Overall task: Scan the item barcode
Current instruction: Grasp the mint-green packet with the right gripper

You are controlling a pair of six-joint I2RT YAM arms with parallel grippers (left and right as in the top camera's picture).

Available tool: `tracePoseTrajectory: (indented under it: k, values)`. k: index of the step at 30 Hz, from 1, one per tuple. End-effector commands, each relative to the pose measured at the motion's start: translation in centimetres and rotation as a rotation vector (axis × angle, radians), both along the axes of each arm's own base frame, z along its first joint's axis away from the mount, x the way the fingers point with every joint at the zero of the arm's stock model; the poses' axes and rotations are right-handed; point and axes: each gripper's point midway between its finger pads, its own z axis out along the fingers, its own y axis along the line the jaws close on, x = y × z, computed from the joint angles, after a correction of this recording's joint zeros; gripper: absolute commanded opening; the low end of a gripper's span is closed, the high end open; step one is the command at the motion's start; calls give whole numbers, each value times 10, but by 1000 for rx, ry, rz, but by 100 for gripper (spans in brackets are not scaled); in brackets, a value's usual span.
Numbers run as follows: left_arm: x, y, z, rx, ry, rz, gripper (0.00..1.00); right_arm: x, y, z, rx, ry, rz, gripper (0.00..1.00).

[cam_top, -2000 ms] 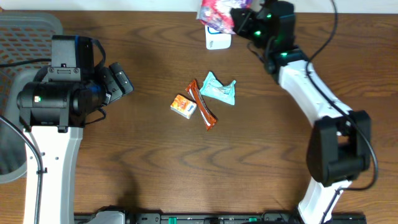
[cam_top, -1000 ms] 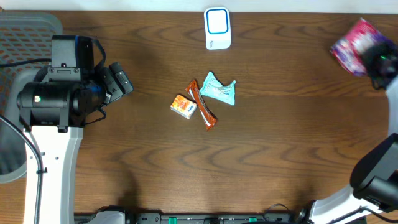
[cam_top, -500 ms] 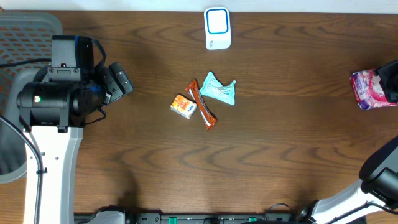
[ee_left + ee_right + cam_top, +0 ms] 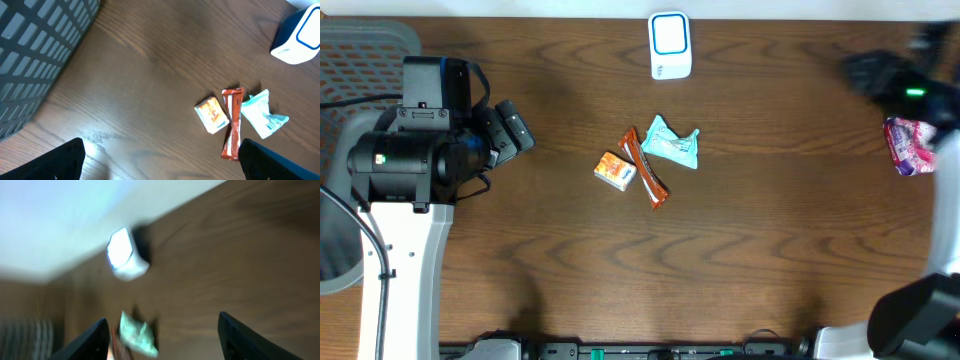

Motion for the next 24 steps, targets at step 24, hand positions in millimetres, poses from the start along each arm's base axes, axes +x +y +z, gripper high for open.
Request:
tracePoseTrajectory:
  k: [24]
  values:
    - [0,3,0,18,4,-2,98,-5,234,-238,-895,227,703,79]
